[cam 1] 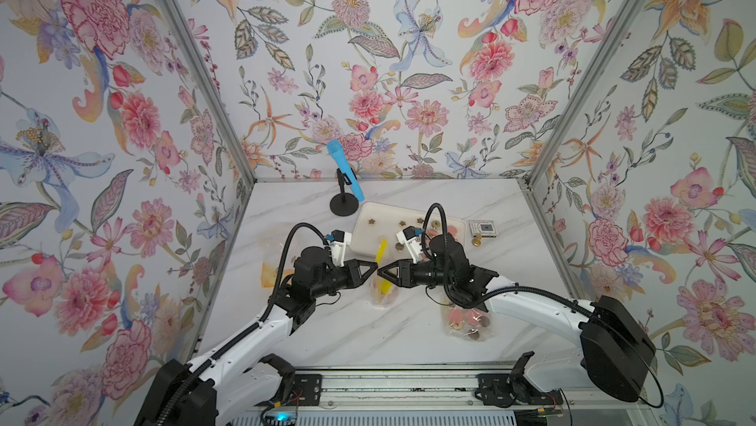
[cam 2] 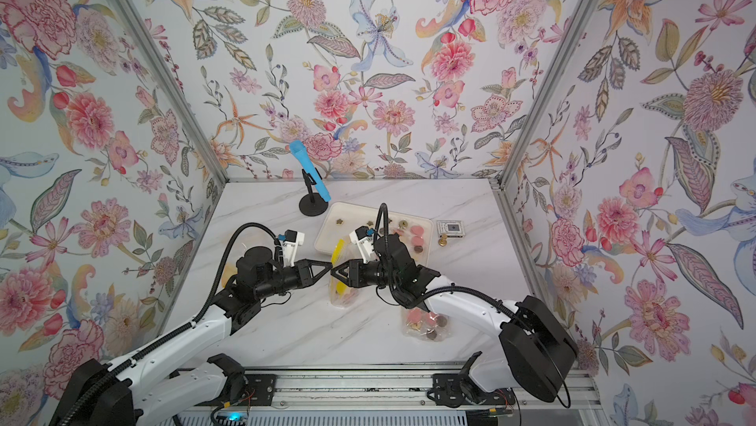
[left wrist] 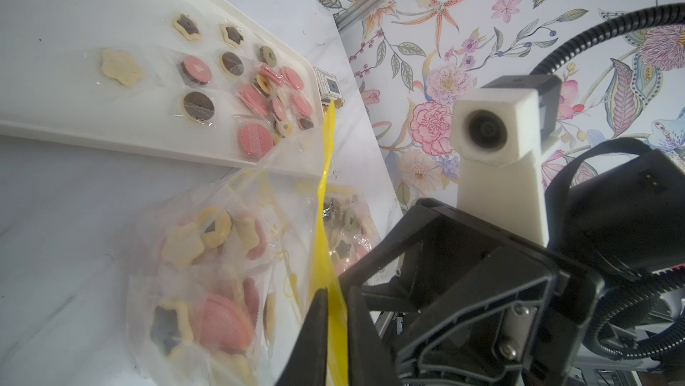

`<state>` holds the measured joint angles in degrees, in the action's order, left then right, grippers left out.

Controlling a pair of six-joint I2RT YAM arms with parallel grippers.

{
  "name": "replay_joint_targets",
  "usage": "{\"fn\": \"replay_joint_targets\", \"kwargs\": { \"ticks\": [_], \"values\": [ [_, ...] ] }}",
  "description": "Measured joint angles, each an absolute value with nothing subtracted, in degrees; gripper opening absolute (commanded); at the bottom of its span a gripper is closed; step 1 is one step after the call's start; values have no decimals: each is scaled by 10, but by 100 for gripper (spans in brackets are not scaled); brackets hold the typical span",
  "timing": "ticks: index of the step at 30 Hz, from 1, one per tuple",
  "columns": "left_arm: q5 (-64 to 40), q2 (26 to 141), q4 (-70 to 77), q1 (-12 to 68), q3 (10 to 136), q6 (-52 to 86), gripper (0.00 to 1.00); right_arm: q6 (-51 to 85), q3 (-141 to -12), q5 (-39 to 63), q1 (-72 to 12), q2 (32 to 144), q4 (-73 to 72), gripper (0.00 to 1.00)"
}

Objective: Pour cookies out of the ziploc bag
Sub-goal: Open the ziploc bag at the center of the board.

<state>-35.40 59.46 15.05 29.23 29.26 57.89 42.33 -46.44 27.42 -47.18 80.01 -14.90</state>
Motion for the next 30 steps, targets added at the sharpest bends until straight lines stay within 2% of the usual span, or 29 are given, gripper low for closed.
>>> {"fn": "replay_joint_targets", "kwargs": {
  "ticks": [30],
  "values": [
    [-354,595,150,292,293,579,11,423,-464,265,-472,809,-149,34]
  ]
}}
